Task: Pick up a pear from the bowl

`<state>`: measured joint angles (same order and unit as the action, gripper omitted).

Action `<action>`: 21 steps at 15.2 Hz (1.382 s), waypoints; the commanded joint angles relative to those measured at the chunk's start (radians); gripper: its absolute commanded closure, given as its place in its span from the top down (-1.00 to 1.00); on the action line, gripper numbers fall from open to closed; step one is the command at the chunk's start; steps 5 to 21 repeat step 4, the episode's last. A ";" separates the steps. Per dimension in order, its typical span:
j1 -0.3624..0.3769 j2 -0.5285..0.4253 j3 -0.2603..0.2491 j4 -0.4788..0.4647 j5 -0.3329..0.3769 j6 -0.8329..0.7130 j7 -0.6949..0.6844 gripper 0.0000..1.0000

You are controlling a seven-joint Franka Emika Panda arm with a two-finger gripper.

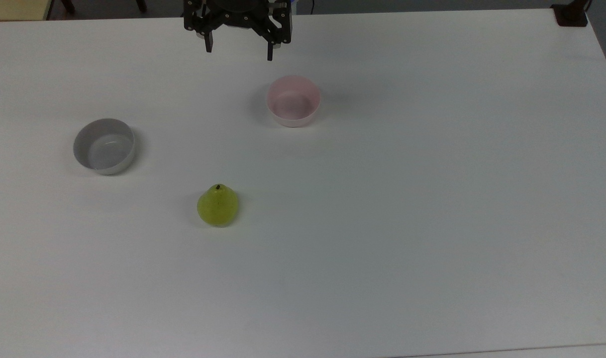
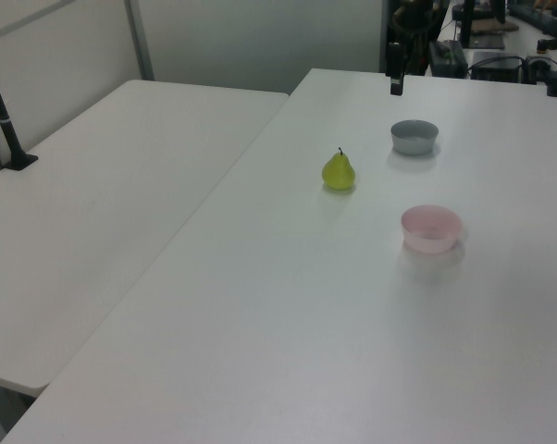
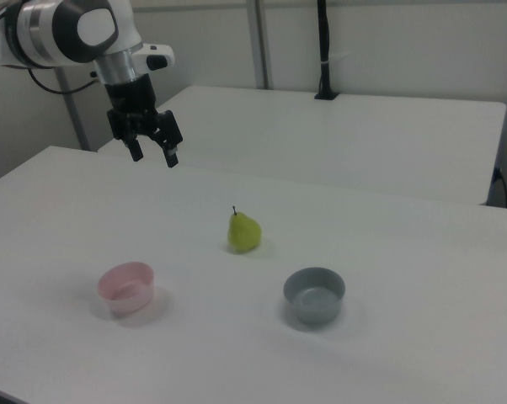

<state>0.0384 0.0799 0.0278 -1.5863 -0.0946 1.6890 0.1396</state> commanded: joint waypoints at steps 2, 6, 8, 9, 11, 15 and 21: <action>0.001 -0.032 -0.005 -0.032 0.018 -0.015 0.012 1.00; 0.001 -0.032 -0.005 -0.032 0.018 -0.015 0.012 1.00; 0.001 -0.032 -0.005 -0.032 0.018 -0.015 0.012 1.00; 0.001 -0.032 -0.005 -0.032 0.018 -0.015 0.012 1.00; 0.001 -0.032 -0.005 -0.032 0.018 -0.015 0.012 1.00; 0.001 -0.032 -0.005 -0.032 0.018 -0.015 0.012 1.00; 0.001 -0.032 -0.005 -0.032 0.018 -0.015 0.012 1.00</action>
